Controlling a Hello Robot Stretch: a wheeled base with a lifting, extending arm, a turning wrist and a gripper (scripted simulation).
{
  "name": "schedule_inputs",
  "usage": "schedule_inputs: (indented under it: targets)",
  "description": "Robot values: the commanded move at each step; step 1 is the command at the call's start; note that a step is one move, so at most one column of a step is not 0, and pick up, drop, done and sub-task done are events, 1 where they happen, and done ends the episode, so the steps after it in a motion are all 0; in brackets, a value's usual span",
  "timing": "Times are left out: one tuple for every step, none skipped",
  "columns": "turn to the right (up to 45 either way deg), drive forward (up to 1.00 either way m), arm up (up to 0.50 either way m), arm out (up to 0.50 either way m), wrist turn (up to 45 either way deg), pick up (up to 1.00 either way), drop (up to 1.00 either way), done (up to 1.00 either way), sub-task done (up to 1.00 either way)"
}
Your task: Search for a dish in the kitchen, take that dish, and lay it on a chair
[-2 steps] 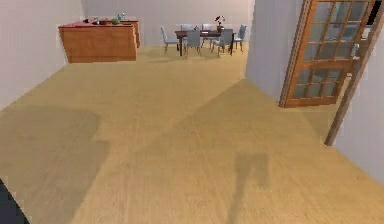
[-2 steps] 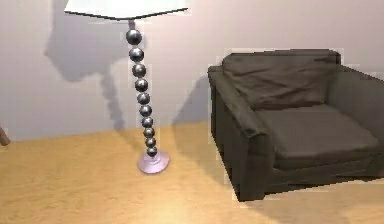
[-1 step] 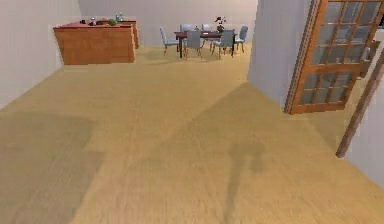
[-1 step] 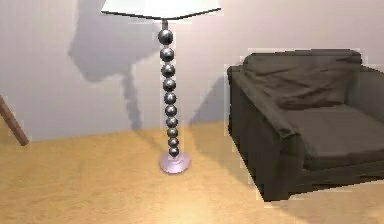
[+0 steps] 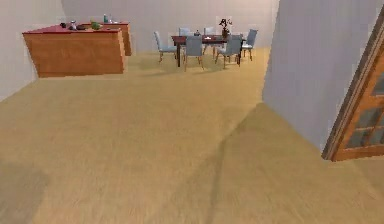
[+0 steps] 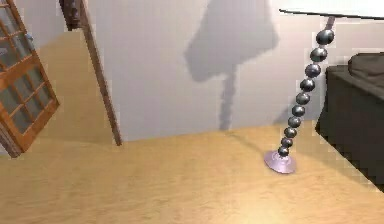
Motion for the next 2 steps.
schedule_inputs:
  targets:
    - [0.0, 1.0, 0.0, 0.0, 0.0, 0.0, 0.0, 0.0, 0.0]
    - [3.0, 0.0, 0.0, 0.0, 0.0, 0.0, 0.0, 0.0, 0.0]
